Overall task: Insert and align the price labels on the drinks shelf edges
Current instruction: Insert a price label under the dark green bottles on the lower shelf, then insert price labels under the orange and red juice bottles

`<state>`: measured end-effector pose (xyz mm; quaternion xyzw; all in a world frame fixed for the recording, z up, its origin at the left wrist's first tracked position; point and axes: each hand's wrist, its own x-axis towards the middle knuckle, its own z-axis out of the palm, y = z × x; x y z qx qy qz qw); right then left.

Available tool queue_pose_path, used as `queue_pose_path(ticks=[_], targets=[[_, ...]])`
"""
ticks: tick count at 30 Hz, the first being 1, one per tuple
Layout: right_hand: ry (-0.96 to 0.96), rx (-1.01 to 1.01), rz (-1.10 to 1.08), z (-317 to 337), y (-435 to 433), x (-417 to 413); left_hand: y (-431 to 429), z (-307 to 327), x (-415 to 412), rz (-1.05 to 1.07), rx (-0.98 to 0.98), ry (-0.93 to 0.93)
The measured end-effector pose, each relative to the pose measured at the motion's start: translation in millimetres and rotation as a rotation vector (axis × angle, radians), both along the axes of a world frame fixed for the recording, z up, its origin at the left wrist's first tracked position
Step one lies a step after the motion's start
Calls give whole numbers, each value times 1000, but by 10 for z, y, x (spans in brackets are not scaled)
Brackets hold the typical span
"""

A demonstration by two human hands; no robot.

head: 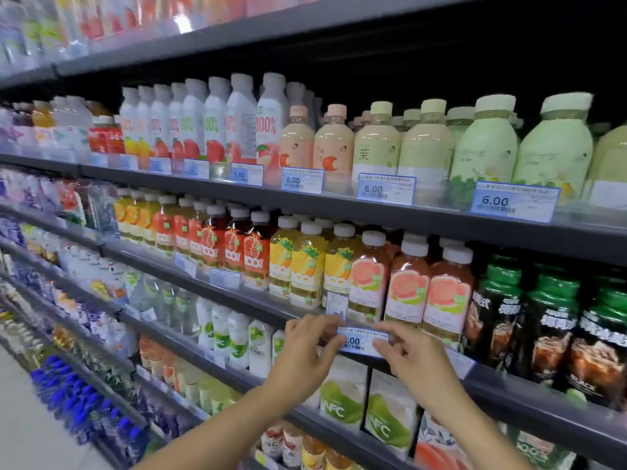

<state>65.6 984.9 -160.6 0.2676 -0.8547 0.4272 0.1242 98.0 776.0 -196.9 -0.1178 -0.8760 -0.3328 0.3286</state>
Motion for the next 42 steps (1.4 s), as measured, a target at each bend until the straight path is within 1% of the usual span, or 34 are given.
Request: queue_pose_path(ticks=[5,9,12,16,19,24,28,31,34,39,42], targets=[[39,49,-1,29,-619,-4,-614,15,-23,49,-72,16],[84,101,-34,61,-1152,-40,-1133,37,-106,11,-80,35],[71,104,-75,59,-1571,-50,-1583,34,-205,-48,-119,42],[33,108,-109,85,-2199,-77,-2252,-16,-383,-114,-123,31],[15,111,-153,101,-2593,-145,-2728,-11,-504,-113,-128,29],[-7,119,-180,63,-2993,-202,-3371,-45,-747,-42,-89,-19],[-22,151,-155,42,-3162,-240,-3523,-101,-809,-13,-31,-1],[-23,132,-155,66,-3199,-274,-3483,-150,-832,-4,-36,-4],[-22,126,-150,86,-3212,-298,-3430,-144,-890,-16,-103,-4],[5,105,-132,105,-3246,-343,-3610,-63,-1016,108,-244,175],[38,79,-144,92,-3337,-353,-3895,-3,-1112,179,-306,111]])
